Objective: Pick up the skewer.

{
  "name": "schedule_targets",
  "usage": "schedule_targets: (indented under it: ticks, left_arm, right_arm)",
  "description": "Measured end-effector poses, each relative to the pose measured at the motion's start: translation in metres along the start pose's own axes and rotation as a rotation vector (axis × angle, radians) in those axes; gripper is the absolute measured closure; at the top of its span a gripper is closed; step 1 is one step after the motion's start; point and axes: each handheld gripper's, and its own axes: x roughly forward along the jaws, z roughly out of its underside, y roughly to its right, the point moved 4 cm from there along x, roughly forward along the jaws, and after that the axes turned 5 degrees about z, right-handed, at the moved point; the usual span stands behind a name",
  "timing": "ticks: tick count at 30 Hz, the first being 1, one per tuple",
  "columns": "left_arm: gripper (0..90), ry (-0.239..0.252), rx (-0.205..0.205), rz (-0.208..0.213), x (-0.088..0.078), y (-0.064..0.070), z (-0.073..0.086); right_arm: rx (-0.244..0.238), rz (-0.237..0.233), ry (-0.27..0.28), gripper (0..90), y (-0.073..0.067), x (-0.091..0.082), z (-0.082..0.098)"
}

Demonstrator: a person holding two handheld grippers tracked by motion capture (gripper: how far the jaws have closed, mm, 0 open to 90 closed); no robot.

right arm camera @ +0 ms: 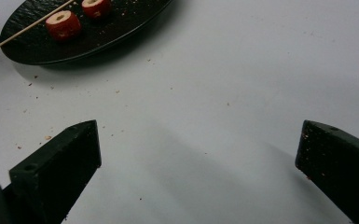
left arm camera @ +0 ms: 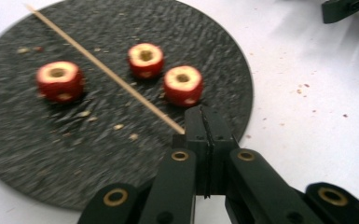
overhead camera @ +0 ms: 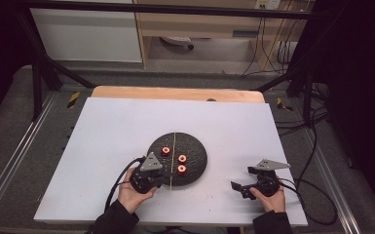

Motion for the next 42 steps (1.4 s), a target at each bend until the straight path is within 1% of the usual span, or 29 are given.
schedule_targets:
  ticks: [2,8,12,15,20,23,27,33,35,39,42]
  left_arm:
    - [89.7,-0.009,0.008,0.0,0.005,0.002,0.001]
    - [89.7,-0.026,0.005,0.011,0.018,0.006,0.001]
    - [89.7,-0.046,0.012,0.01,0.023,0.007,0.002]
    - [89.7,-0.047,0.003,0.006,0.022,0.006,0.003]
    - [89.7,-0.054,-0.002,-0.007,0.016,0.001,0.005]
    - [89.7,-0.054,-0.017,-0.022,0.012,-0.003,0.009]
    - [89.7,-0.056,-0.033,-0.057,0.003,-0.012,0.013]
    - [89.7,-0.059,-0.041,-0.094,-0.004,-0.02,0.017]
    - [89.7,-0.058,-0.051,-0.1,-0.006,-0.022,0.017]
    - [89.7,-0.051,-0.057,-0.11,-0.01,-0.026,0.019]
    - [89.6,-0.031,-0.062,-0.113,-0.015,-0.027,0.016]
  right_arm:
    - [0.001,-0.001,-0.004,0.7,0.0,0.0,0.0]
    - [-0.002,0.002,-0.004,0.7,0.0,0.001,0.0]
    - [0.002,0.001,-0.005,0.7,0.0,0.0,0.0]
    - [0.0,0.002,-0.007,0.7,0.0,0.001,0.001]
    - [0.0,0.001,-0.006,0.7,0.0,0.0,0.001]
    - [0.0,0.002,-0.006,0.7,0.0,0.0,0.0]
    - [0.0,0.003,-0.01,0.7,0.0,0.001,0.001]
    - [-0.001,0.004,-0.011,0.7,0.0,0.001,0.001]
    - [-0.003,0.004,-0.01,0.7,0.0,0.001,0.001]
    - [-0.002,0.003,-0.009,0.7,0.0,0.001,0.001]
    - [-0.004,0.004,-0.009,0.7,0.0,0.001,0.001]
